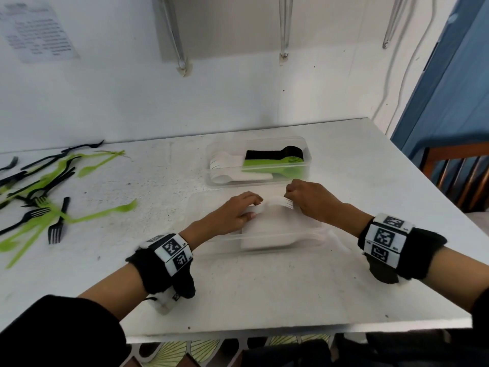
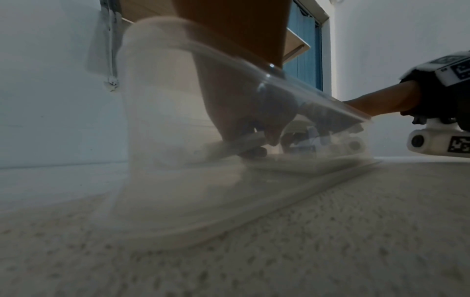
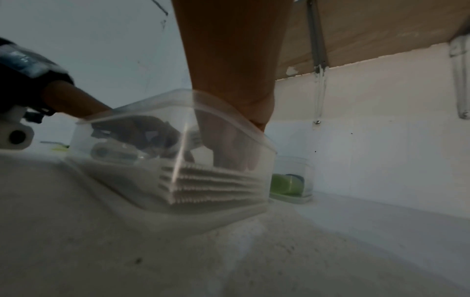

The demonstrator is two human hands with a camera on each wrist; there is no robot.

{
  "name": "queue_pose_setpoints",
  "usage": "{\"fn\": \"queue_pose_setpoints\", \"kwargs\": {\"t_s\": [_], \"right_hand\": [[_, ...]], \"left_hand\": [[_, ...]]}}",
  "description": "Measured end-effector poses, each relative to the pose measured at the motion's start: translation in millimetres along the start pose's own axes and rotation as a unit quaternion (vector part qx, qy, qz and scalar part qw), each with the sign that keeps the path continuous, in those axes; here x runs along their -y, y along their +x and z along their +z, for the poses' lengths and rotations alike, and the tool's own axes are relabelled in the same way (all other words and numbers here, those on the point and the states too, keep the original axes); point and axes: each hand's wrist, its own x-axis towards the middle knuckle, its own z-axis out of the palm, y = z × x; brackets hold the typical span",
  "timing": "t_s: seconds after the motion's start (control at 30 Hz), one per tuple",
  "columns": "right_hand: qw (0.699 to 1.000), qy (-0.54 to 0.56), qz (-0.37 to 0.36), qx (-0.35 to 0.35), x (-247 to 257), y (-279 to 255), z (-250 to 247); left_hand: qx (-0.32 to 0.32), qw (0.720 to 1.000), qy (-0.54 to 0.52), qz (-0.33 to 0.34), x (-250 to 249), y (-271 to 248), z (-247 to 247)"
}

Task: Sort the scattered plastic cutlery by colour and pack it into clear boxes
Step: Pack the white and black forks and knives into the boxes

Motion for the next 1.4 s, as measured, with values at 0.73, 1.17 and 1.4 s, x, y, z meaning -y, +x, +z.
{"fn": "queue_pose_setpoints", "kwargs": {"t_s": [0.73,1.17,1.4], "right_hand": [[0.990,0.121,0.064,-0.025,-13,-6,-2],[0.926,0.332,0.098,-0.149,-2,2,-14],[0.747,0.647,0.126,-0.092,25,15,-39]], "left_hand": [[0.025,0.999,-0.018,-0.033,2,9,-4],[-0.080,0.980,-0.165,-0.071,-4,9,-7],[-0.096,0.965,-0.235,-0.071,-15,14,-16]]}}
